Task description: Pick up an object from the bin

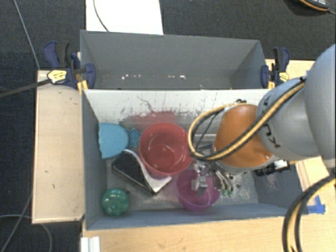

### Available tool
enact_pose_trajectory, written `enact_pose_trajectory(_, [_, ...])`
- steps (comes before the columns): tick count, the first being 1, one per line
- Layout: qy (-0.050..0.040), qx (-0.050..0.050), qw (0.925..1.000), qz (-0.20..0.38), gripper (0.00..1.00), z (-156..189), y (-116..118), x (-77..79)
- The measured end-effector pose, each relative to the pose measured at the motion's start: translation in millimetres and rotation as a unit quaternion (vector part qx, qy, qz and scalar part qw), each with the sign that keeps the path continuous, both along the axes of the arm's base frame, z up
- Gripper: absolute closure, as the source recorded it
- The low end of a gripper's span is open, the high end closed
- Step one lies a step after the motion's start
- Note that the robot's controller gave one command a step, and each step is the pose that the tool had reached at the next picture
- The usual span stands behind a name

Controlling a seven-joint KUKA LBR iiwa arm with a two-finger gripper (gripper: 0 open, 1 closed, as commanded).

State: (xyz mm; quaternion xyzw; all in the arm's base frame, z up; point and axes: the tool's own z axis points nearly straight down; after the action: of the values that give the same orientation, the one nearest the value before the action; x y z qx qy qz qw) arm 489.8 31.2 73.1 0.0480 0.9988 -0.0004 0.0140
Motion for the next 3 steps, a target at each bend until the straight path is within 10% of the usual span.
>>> enact_pose_trajectory(2, [0.0004,0.0,1.0,0.0,1.0,0,0,-0.4])
enact_pose_trajectory(3, [-0.0009,0.0,0.9999,-0.012,1.0,182,-3,6.5])
